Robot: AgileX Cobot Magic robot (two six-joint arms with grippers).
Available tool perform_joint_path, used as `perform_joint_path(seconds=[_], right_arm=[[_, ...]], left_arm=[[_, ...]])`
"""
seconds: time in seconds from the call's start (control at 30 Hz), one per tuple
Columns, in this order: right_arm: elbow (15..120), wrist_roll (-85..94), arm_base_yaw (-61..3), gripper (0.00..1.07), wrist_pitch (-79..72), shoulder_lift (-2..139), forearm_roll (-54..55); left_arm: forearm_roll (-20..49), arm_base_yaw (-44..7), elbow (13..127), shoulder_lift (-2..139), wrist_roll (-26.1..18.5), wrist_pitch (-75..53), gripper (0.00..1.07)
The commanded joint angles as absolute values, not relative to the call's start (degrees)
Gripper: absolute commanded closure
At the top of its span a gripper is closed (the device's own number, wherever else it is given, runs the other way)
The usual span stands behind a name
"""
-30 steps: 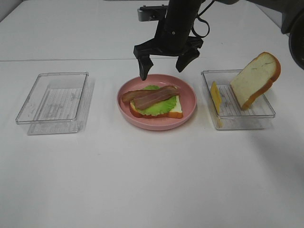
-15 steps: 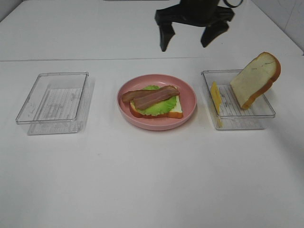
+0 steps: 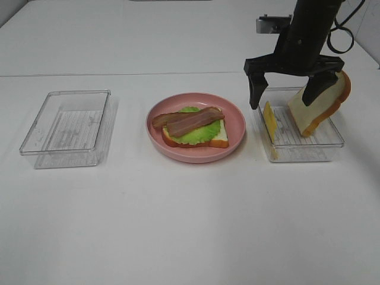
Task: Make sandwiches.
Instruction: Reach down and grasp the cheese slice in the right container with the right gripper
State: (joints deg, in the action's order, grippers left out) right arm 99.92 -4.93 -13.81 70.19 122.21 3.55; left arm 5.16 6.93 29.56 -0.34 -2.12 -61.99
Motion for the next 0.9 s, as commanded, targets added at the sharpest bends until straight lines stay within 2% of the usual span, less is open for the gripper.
perform_joint_path(seconds=[0.03,0.27,0.43,0.47,0.5,0.53,0.57,0.6,0.67,0.7,0.77,0.9], right_arm=[[98.49,-3.44,-13.52,0.09,71.22,123.36,5.27],[98.49,-3.04,-13.52,0.13,70.02,125.88,6.07],[98.49,-1.95,-13.52,0.22,68.47,125.88,6.53],[98.49,-1.95,-13.52,0.25,68.47,125.88,6.65],[98.49,-1.95,-13.52,0.33,68.47,125.88,6.93],[98.49,-1.95,-13.52,0.33,68.47,125.88,6.93],[98.49,-1.95,-13.52,0.45,68.47,125.88,6.93],[98.49,-1.95,-13.52,0.45,68.47,125.88,6.93],[98.49,-2.01,-13.52,0.63,68.47,125.88,6.88],[98.49,-2.01,-13.52,0.63,68.47,125.88,6.88],[98.49,-2.01,-13.52,0.71,68.53,125.88,6.99],[98.49,-2.01,-13.52,0.71,68.64,125.88,6.99]], left_arm=[[5.5,7.1,29.51,-1.26,-1.83,-61.59,0.09],[5.5,7.1,29.51,-1.26,-1.83,-61.59,0.09],[5.5,7.1,29.51,-1.26,-1.83,-61.59,0.09],[5.5,7.1,29.51,-1.26,-1.83,-61.59,0.09],[5.5,7.1,29.51,-1.26,-1.83,-61.59,0.09],[5.5,7.1,29.51,-1.26,-1.83,-61.59,0.09],[5.5,7.1,29.51,-1.26,-1.83,-61.59,0.09],[5.5,7.1,29.51,-1.26,-1.83,-61.59,0.09],[5.5,7.1,29.51,-1.26,-1.83,-61.59,0.09],[5.5,7.1,29.51,-1.26,-1.83,-61.59,0.09],[5.5,7.1,29.51,-1.26,-1.83,-61.59,0.09],[5.5,7.1,29.51,-1.26,-1.83,-61.59,0.09]])
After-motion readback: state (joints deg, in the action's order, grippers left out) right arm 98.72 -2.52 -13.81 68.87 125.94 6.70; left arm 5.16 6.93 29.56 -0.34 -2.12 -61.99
